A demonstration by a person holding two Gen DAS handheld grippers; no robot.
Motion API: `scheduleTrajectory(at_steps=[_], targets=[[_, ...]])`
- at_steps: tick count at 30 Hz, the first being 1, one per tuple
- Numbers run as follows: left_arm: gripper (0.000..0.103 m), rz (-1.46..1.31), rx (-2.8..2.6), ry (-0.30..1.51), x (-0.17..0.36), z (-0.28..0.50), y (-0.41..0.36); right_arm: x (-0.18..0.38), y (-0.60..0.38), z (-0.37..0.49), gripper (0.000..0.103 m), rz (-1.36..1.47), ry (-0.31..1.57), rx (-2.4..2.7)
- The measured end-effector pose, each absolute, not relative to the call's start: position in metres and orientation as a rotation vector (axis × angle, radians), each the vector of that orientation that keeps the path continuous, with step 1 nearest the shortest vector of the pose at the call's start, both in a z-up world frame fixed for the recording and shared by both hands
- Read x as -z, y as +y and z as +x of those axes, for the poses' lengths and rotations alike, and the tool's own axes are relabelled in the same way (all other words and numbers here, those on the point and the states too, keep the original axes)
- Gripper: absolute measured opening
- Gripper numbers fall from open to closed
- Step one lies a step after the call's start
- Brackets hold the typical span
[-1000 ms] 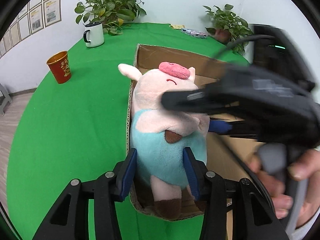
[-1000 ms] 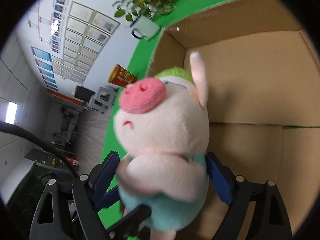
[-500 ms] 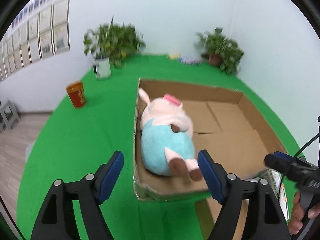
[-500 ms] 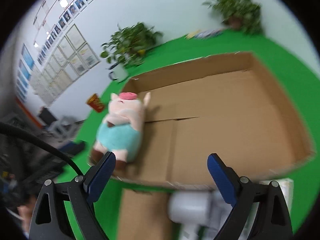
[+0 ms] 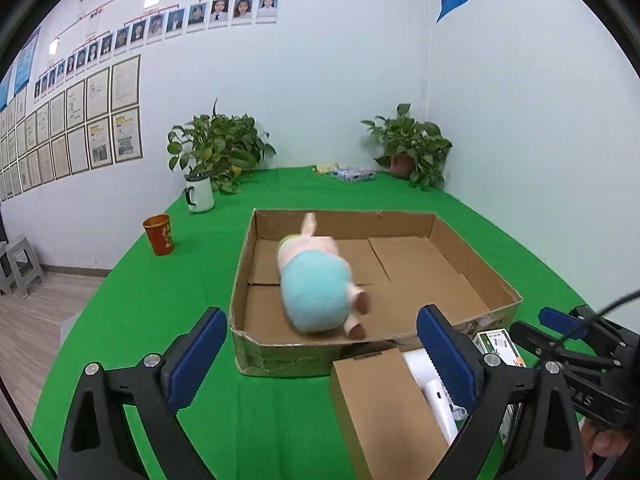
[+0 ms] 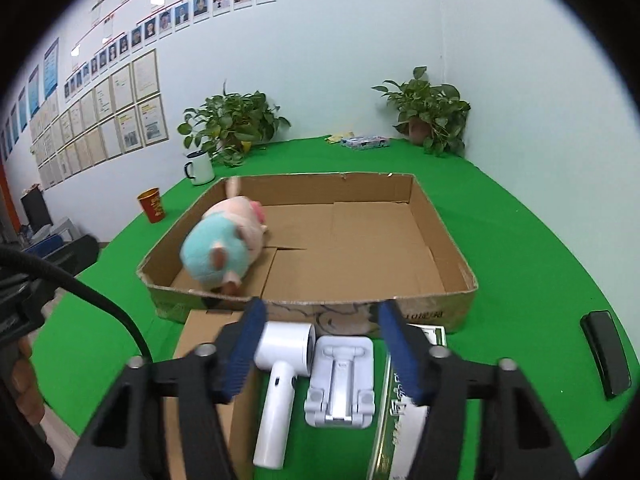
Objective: Organize objects
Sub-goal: 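Push the plush pig toward the box corner with the right gripper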
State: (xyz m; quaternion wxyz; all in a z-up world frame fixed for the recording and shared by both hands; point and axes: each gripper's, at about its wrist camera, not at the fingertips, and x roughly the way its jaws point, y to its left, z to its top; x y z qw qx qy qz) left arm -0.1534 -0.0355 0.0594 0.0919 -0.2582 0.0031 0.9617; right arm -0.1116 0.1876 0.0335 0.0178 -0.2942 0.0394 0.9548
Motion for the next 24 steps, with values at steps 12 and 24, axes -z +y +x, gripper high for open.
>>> scheduleTrajectory(at_steps=[12, 24], targets=[[0.097, -0.907, -2.857, -0.025, -0.056, -0.189, -0.063, -0.043, 0.175, -0.178, 0.082, -1.163, 0.315, -3.117], [0.096, -0.995, -2.844, -0.261, -0.005, -0.209, -0.146, 0.034, 0.083, -0.352, 0.082, -1.675, 0.173, -2.917]])
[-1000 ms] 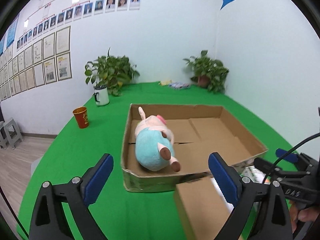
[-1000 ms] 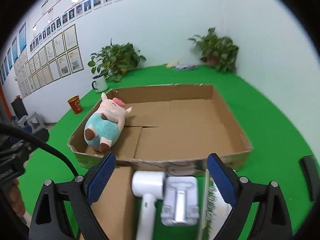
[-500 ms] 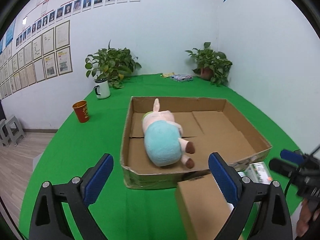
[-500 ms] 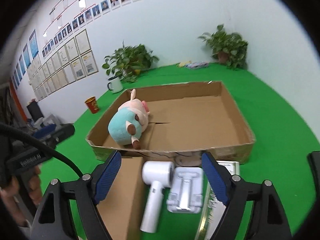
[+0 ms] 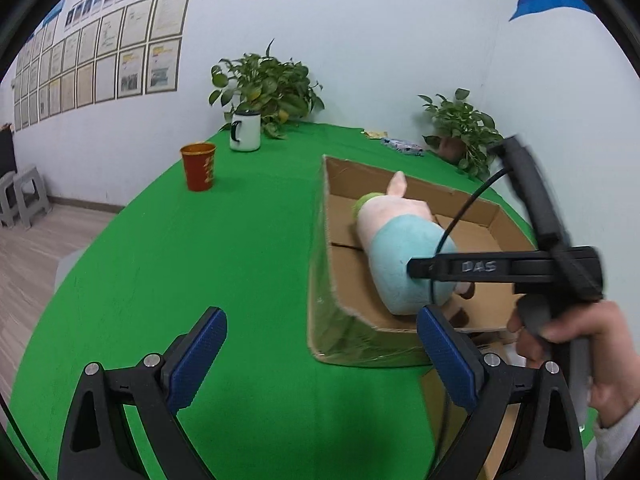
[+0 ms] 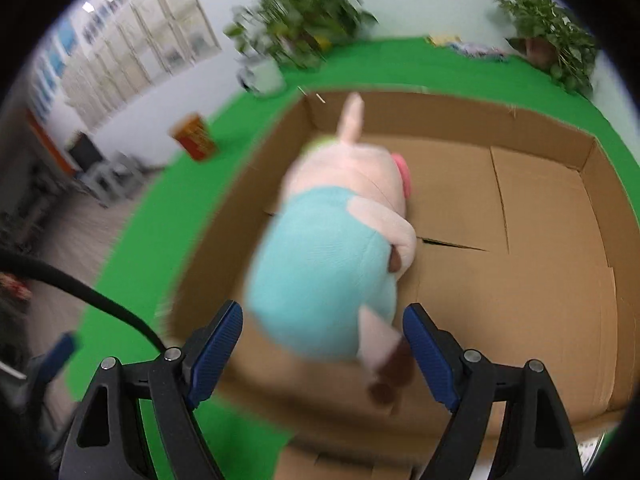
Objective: Organize objects
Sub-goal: 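Push the plush pig toward the box corner with the right gripper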
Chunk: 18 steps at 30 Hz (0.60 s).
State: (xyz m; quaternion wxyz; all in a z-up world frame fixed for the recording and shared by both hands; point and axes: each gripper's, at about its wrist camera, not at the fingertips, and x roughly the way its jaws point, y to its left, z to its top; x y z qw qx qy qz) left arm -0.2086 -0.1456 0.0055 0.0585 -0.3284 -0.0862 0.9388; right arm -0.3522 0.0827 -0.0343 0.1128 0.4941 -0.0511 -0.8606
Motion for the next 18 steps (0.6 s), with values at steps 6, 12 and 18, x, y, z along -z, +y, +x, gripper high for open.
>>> scheduleTrajectory(at_steps=[6, 12, 18], targets=[[0.095, -1.013, -2.814, -0.299, 0.012, -0.215, -0.163, 0.036, 0.073, -0.339, 0.060, 1.394, -0.252, 2.450], [0.095, -1.003, -2.813, -0.306, 0.015, -0.213, -0.168, 0.036, 0.048, -0.330, 0.062, 1.367, -0.299, 2.358], [0.095, -1.002, -2.832, -0.290, 0.013, -0.206, -0.166, 0.036, 0.049, -0.326, 0.078, 1.381, -0.321, 2.355]])
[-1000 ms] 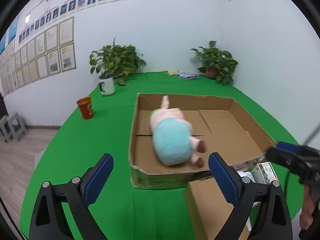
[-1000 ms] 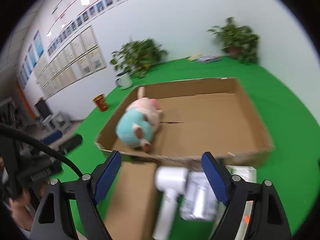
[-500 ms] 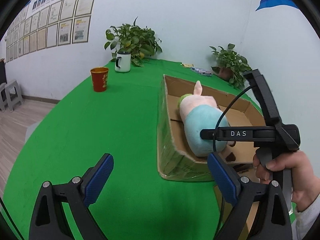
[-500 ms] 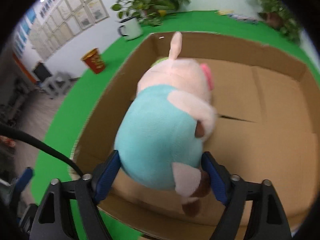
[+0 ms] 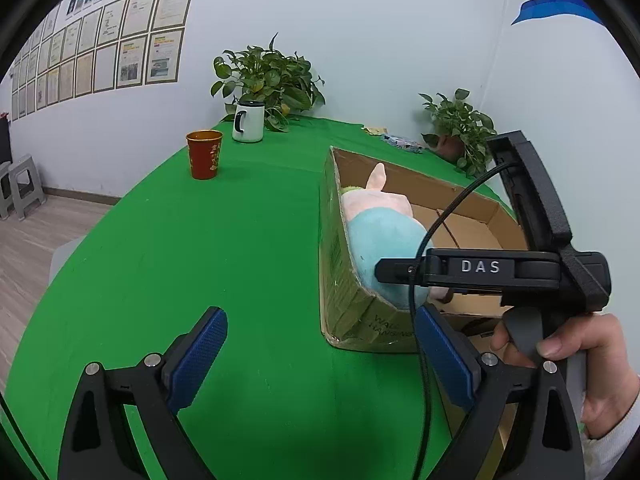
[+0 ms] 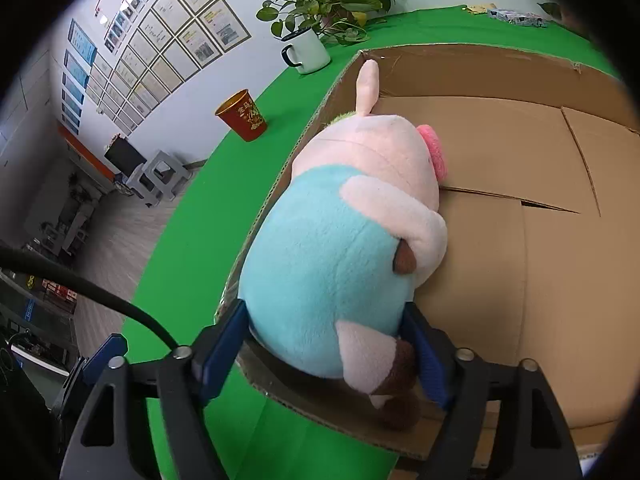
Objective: Organize objects
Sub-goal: 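Push the plush pig toward the box corner with the right gripper, then reach the right gripper to the brown cardboard insert and grasp its end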
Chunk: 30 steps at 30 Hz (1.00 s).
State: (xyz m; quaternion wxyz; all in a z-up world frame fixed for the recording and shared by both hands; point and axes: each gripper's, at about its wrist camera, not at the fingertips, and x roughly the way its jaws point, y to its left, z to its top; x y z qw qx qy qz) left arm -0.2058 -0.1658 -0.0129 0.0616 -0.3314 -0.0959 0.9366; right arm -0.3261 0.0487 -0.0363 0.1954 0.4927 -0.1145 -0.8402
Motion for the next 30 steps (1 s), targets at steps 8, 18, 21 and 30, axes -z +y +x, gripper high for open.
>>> scheduleTrajectory(at_steps=[8, 18, 21, 30], targets=[[0.096, -0.930, -2.866, -0.226, -0.007, -0.192, -0.144, -0.015, 0.096, -0.256, 0.087, 1.175, -0.229, 2.650], [0.100, -0.826, -2.794, -0.113, -0.030, -0.164, -0.066, -0.029, 0.160, -0.144, 0.101, 0.985, -0.135, 2.991], [0.074, -0.833, -2.758, -0.114, -0.030, -0.161, -0.045, -0.026, 0.174, -0.128, 0.057, 0.964, -0.110, 3.026], [0.040, -0.894, -2.705, -0.061, -0.021, -0.151, -0.006, -0.023, 0.189, -0.106, 0.093, 0.968, -0.096, 3.049]])
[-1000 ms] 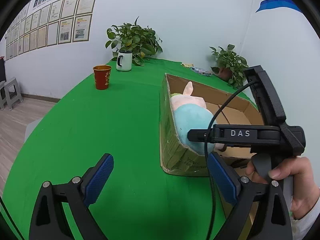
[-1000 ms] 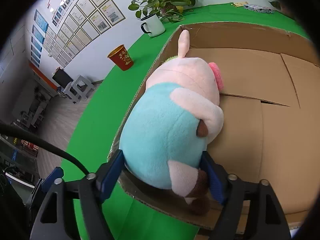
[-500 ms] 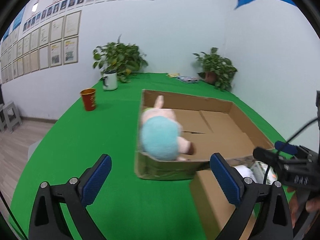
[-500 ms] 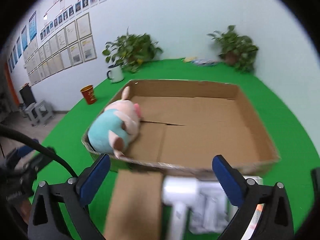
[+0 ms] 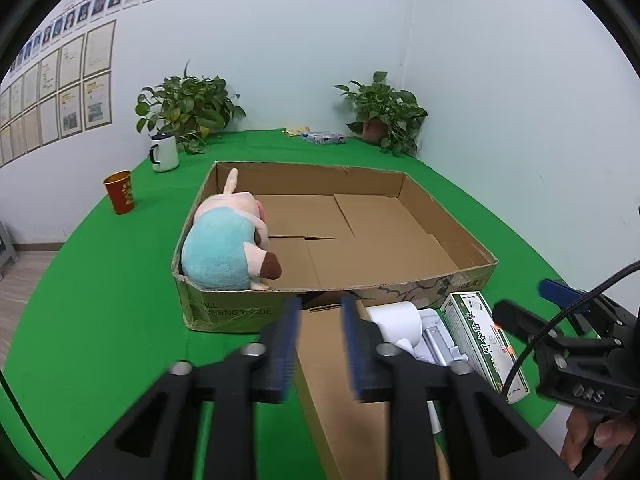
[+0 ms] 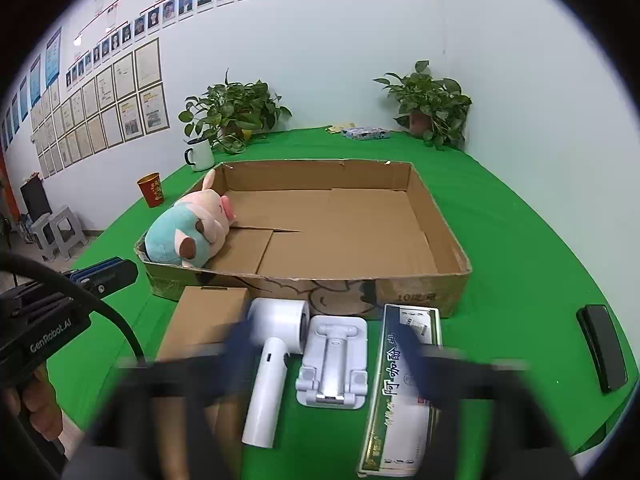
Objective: Organize objects
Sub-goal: 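Reach the right gripper to the brown cardboard insert and grasp its end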
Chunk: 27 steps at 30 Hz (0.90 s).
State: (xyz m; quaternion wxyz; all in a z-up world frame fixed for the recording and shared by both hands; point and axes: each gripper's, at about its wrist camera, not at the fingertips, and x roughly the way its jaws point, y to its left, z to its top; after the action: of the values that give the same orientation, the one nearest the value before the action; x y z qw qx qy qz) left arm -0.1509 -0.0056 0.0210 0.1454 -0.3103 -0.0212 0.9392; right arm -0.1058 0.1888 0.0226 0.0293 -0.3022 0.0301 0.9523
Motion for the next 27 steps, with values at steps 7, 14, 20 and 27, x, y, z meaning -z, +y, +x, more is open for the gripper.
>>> scheduleTrajectory(at_steps=[7, 14, 20, 27], targets=[[0.087, -0.868, -2.714, -0.122, -0.025, -0.132, -0.014, -0.014, 0.188, -0.099, 0.094, -0.979, 0.090, -2.941], [0.095, -0.831, -2.780, -0.087, -0.025, -0.110, -0.021, -0.014, 0.183, -0.081, 0.094, -0.951, 0.083, -3.012], [0.101, -0.810, -2.786, -0.124, -0.022, -0.096, -0.032, 0.011, 0.177, -0.055, 0.094, -1.100, 0.222, -3.197], [0.101, -0.997, -2.591, -0.288, 0.022, -0.097, -0.053, 0.039, 0.133, -0.025, 0.094, -1.382, 0.240, -3.150]])
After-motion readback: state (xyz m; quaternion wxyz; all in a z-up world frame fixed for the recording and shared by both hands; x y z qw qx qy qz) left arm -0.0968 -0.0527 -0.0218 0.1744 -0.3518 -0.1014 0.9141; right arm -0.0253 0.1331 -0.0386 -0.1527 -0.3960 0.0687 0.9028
